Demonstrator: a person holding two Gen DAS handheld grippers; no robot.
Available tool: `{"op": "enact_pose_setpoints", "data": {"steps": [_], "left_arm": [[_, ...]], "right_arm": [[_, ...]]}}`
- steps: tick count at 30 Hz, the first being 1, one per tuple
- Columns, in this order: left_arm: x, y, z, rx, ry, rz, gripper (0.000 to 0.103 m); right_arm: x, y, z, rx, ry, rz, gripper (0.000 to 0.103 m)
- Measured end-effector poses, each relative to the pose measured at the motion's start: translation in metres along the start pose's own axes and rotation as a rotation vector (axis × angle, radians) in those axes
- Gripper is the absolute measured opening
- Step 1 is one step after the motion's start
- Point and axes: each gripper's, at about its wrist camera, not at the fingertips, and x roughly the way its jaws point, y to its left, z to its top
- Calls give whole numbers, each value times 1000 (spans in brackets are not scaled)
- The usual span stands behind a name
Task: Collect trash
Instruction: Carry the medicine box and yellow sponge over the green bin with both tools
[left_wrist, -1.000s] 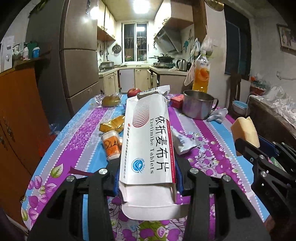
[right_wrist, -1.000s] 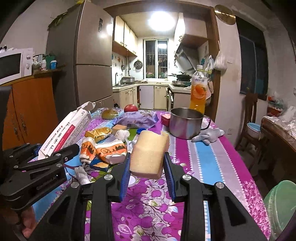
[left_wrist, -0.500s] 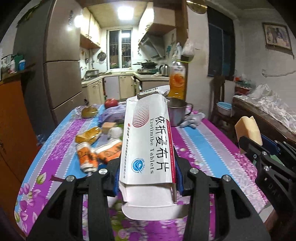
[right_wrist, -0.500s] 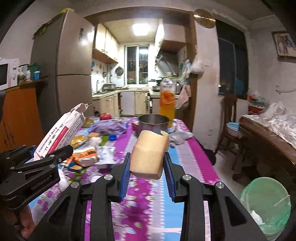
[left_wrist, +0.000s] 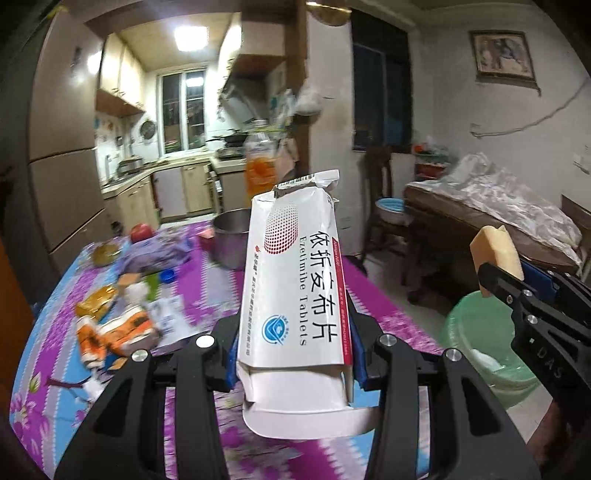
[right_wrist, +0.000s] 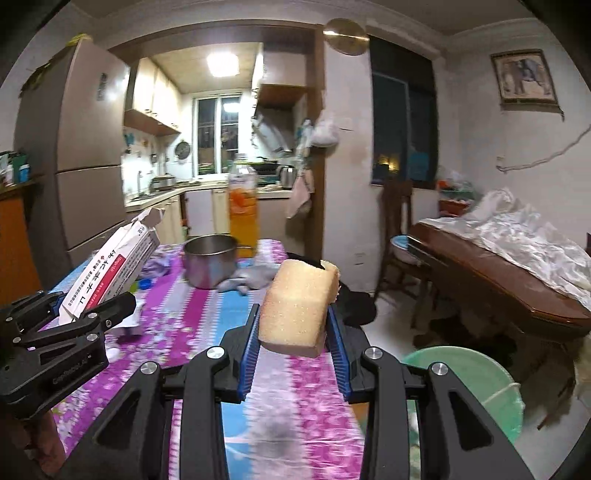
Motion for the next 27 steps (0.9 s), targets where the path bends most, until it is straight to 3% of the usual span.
{"op": "enact_pose_setpoints", "data": {"steps": [9,13,22,27], "left_arm": [[22,-82,17,74,17,-126,42],[34,-115,20,102,43,-191,42],[78,-183,9,146,208,-322,42],[100,-206,-2,145,307,-349,42]], "right_arm": [[-4,-92,3,42,40,-101,35],[1,-137,2,75,98,-129,36],[35,-230,0,134,256,-168,36],[56,-254,-12,143,325,-171,36]]}}
